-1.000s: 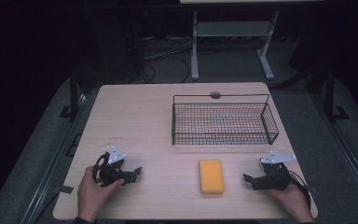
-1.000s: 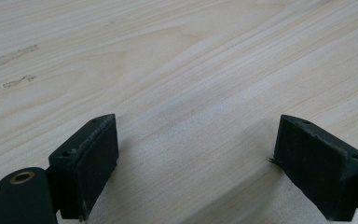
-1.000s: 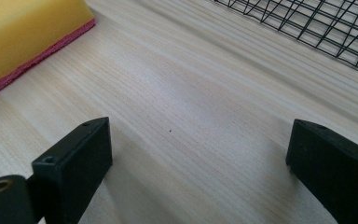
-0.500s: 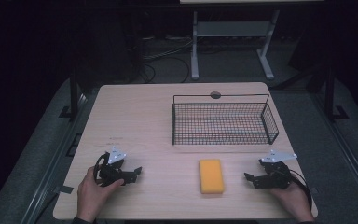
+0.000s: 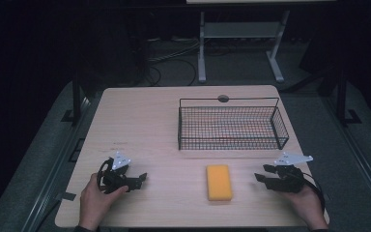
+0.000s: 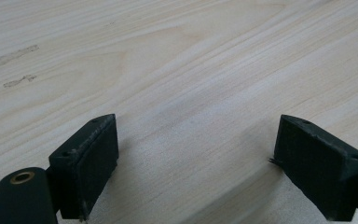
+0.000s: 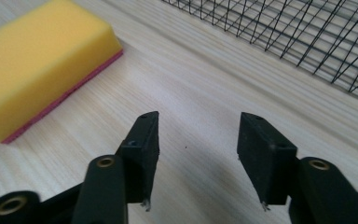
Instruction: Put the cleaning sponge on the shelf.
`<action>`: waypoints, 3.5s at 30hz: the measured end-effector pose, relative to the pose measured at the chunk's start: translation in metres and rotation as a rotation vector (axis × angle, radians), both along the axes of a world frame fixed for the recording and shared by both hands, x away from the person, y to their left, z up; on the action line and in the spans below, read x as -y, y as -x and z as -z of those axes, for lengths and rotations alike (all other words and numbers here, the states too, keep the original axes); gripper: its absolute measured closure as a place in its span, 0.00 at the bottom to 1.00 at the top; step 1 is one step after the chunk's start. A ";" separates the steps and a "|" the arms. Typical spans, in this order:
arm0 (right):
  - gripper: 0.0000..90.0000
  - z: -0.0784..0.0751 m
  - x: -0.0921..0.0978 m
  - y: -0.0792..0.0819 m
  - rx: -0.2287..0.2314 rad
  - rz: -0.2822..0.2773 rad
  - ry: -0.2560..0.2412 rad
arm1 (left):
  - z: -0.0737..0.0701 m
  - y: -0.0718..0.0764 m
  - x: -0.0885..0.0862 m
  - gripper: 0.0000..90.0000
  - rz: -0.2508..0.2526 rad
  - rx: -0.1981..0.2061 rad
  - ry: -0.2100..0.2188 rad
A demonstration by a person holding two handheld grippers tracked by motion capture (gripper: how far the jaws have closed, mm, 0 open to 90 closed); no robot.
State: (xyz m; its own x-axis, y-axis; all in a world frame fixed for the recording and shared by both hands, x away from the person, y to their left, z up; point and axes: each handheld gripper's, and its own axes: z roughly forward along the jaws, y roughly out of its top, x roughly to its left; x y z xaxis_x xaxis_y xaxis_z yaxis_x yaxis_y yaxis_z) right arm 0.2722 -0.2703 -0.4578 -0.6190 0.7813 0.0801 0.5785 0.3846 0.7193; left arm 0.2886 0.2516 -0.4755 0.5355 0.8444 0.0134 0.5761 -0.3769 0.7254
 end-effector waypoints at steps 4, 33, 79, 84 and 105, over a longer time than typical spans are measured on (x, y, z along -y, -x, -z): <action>0.62 -0.005 0.000 -0.001 0.003 -0.008 -0.014 | 0.000 0.000 0.000 0.14 0.000 0.000 0.000; 1.00 -0.017 -0.030 -0.022 -0.051 -0.152 -0.035 | 0.000 0.000 0.000 0.14 0.000 0.000 -0.001; 1.00 -0.003 -0.093 -0.053 -0.084 -0.249 0.007 | 0.000 0.000 0.000 0.14 -0.003 0.001 0.004; 1.00 -0.004 -0.098 -0.055 -0.079 -0.259 0.009 | 0.000 0.000 0.000 0.14 -0.003 0.000 0.004; 1.00 -0.008 -0.107 -0.053 -0.078 -0.261 -0.013 | 0.000 0.000 0.000 0.14 -0.003 0.001 0.004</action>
State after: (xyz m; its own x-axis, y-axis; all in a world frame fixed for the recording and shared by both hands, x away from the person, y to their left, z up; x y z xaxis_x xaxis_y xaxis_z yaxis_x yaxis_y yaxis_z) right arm 0.3251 -0.1634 -0.4493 -0.7909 0.5945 0.1449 0.5150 0.5190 0.6822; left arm 0.2884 0.2514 -0.4756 0.5333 0.8458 0.0109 0.5764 -0.3728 0.7272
